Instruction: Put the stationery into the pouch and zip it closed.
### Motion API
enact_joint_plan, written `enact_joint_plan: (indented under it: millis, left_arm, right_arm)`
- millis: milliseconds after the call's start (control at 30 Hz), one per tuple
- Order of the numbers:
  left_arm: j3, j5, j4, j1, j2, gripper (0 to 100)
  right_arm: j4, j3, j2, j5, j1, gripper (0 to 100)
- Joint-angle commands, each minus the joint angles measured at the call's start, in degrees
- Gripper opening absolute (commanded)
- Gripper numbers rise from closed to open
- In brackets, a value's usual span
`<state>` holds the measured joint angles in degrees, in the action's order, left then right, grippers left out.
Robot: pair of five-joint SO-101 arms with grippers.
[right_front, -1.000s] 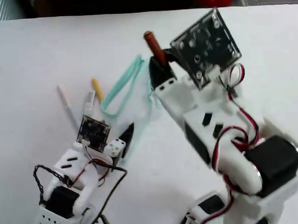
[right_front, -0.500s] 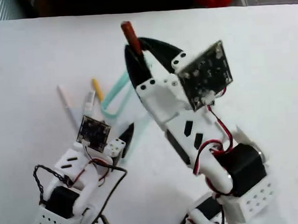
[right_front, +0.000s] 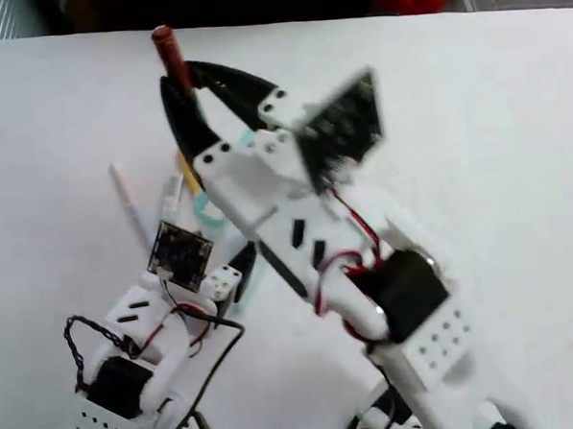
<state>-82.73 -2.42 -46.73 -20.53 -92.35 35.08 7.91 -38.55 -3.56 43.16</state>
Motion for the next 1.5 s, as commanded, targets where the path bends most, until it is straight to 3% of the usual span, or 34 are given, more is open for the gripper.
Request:
enact_joint_plan:
  millis: [0,333,1067,1300,1467]
  left_arm:
    - [-0.26,0.62,0.62,-0.31,0.66,16]
    - [-0.26,0.62,1.67,0.04,0.66,16]
    - [-0.26,0.97,1.67,0.04,0.66,16]
    - [-0.26,1.05,1.67,0.04,0.66,18]
    - [-0.26,4.04,1.41,0.13,0.66,22]
  right_arm:
    - [-1.36,-0.70,0.66,0.35,0.40,1.8]
    - [-9.63,13.10,0.13,-0.09,-3.65,1.8]
    - [-8.84,35.34,-24.04,-0.09,-5.76,1.9]
    - [-3.65,35.25,-24.13,0.35,-5.67,21.2]
    - [-3.21,35.16,-24.13,0.35,-5.67,21.5]
